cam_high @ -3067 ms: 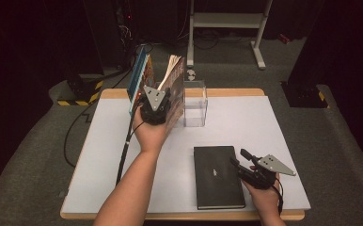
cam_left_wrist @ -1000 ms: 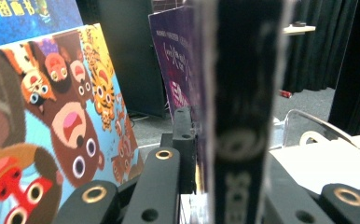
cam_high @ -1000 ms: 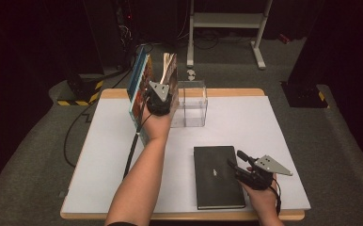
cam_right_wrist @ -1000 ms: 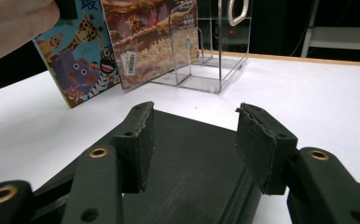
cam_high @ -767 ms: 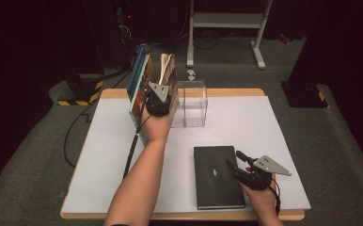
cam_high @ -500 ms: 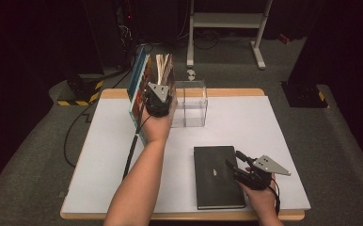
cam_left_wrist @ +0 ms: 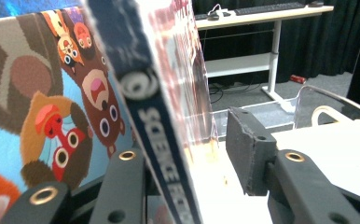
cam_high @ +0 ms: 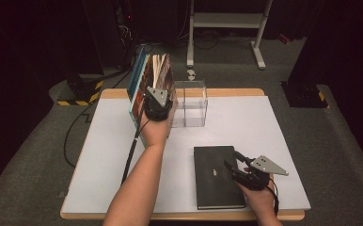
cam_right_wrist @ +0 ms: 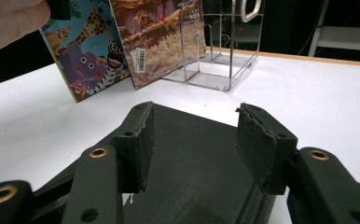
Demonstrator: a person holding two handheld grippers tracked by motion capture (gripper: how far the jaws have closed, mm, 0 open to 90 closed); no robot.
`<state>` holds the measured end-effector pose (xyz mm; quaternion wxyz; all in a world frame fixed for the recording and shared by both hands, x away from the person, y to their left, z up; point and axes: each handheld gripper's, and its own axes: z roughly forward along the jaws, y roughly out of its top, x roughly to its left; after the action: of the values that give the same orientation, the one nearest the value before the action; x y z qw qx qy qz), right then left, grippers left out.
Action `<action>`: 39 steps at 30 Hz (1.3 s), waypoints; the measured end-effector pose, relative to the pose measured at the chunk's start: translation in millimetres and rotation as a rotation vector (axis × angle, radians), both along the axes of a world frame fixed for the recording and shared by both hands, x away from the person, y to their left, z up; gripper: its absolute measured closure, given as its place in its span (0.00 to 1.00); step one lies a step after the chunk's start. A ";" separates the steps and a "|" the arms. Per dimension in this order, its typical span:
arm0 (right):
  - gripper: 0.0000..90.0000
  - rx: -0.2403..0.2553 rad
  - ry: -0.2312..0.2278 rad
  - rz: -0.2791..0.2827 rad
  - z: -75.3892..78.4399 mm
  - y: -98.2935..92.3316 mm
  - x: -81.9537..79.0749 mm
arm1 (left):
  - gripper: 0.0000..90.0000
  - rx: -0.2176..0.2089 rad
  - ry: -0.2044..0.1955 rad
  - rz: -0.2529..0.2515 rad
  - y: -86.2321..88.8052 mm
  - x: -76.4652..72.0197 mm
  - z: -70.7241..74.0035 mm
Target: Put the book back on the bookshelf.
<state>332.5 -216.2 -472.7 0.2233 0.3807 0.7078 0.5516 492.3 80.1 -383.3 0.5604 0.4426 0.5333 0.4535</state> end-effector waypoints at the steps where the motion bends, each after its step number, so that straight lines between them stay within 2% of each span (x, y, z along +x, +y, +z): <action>1: 0.52 -0.001 -0.001 0.001 0.1 0.3 -0.2 | 0.66 0.003 0.000 0.002 0.0 -1.3 -0.2; 11: 0.52 -0.007 -0.002 0.007 -0.1 2.5 -0.6 | 0.65 -0.006 0.001 0.007 1.6 -12.3 -2.2; 14: 0.52 -0.007 -0.004 0.007 -0.2 2.9 -0.7 | 0.65 -0.019 -0.009 0.006 1.8 -16.3 -0.9; 21: 0.52 -0.011 -0.006 0.007 0.2 2.8 -1.2 | 0.65 -0.020 -0.013 0.007 2.3 -25.0 2.5; 39: 0.52 -0.015 -0.009 0.012 0.9 4.6 -2.2 | 0.64 -0.012 0.003 0.012 -1.4 -32.6 0.6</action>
<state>330.3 -211.7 -471.8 0.2261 0.3723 0.7131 0.5493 459.7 78.7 -382.7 0.5594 0.4370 0.5395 0.4529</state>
